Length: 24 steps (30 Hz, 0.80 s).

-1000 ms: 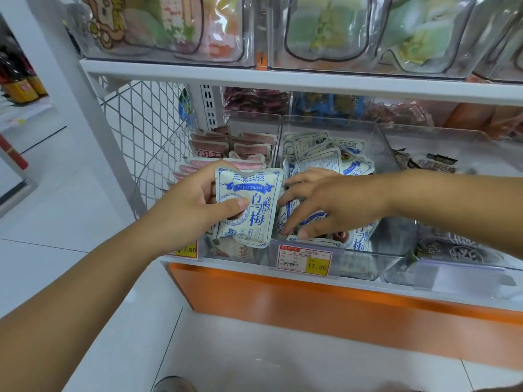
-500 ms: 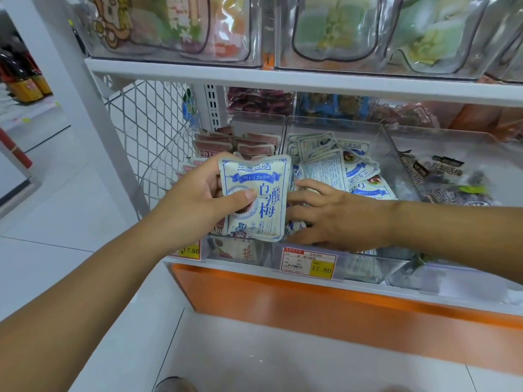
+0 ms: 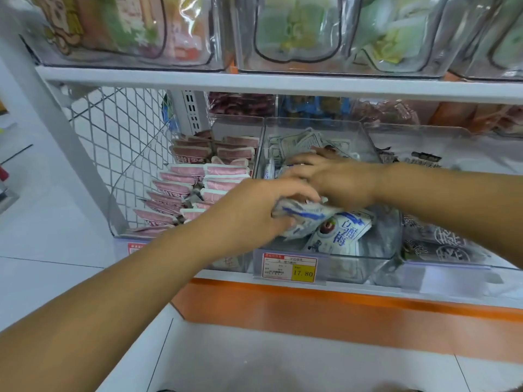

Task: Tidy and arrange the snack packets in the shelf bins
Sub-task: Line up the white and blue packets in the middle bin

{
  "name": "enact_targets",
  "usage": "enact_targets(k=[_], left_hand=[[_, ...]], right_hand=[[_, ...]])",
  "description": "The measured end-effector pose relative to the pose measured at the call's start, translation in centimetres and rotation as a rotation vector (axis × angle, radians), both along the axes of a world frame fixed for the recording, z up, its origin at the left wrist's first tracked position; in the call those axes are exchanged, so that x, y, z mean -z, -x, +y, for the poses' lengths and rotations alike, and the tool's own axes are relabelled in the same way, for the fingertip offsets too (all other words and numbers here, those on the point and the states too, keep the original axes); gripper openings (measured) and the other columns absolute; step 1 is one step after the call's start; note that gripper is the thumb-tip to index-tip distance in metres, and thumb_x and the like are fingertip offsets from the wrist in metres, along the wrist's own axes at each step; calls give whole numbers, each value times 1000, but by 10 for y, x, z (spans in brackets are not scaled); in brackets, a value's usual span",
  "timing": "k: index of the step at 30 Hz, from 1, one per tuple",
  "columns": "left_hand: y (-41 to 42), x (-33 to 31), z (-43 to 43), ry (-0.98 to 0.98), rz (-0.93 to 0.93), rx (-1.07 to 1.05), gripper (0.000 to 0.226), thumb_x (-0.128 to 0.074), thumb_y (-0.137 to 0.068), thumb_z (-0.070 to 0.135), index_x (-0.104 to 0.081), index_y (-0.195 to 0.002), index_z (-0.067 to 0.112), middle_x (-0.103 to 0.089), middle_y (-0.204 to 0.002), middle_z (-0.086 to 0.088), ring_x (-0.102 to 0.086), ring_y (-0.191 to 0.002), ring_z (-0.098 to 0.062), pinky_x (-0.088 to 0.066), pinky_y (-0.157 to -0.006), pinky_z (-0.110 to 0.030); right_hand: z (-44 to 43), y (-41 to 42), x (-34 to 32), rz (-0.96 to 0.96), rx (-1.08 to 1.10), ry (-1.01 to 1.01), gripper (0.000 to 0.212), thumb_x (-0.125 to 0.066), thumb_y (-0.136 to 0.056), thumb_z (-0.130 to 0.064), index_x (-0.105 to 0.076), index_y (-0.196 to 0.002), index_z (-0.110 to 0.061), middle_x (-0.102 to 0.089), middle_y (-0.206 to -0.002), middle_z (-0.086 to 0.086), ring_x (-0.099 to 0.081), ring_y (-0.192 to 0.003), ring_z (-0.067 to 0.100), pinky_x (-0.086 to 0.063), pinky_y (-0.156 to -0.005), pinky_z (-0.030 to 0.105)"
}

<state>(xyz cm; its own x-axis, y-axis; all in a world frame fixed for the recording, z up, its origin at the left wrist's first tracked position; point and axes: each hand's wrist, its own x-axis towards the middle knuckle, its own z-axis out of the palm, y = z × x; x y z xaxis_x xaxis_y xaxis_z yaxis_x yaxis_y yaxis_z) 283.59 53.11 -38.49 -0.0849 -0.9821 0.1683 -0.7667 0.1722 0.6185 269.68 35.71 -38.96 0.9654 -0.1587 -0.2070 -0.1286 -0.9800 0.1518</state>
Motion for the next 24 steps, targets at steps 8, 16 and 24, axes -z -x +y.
enact_targets(k=[8,16,24], left_hand=[[13,11,-7,-229,-501,158,32,-43,-99,43,-59,-121,27,-59,-110,6,-55,-96,-12,-46,-83,-32],[8,27,1,-166,-489,97,30,-42,-102,31,-51,-130,30,-59,-121,7,-55,-107,-15,-44,-88,-30],[-3,23,26,183,-198,-99,24,-65,-87,36,-54,-107,30,-48,-102,19,-55,-87,-1,-51,-79,-21]], right_hand=[[-1,-2,-3,-5,45,-82,17,-78,-76,-37,-68,-89,-36,-24,-152,-21,-4,-143,9,-14,-117,48],[18,18,-2,-329,229,-30,37,-79,-70,-48,-67,-102,-36,-21,-156,-6,-13,-143,21,-17,-115,43],[45,34,-8,-575,478,-523,37,-83,-70,-32,-56,-82,-9,-62,-87,7,-54,-71,20,-45,-65,29]])
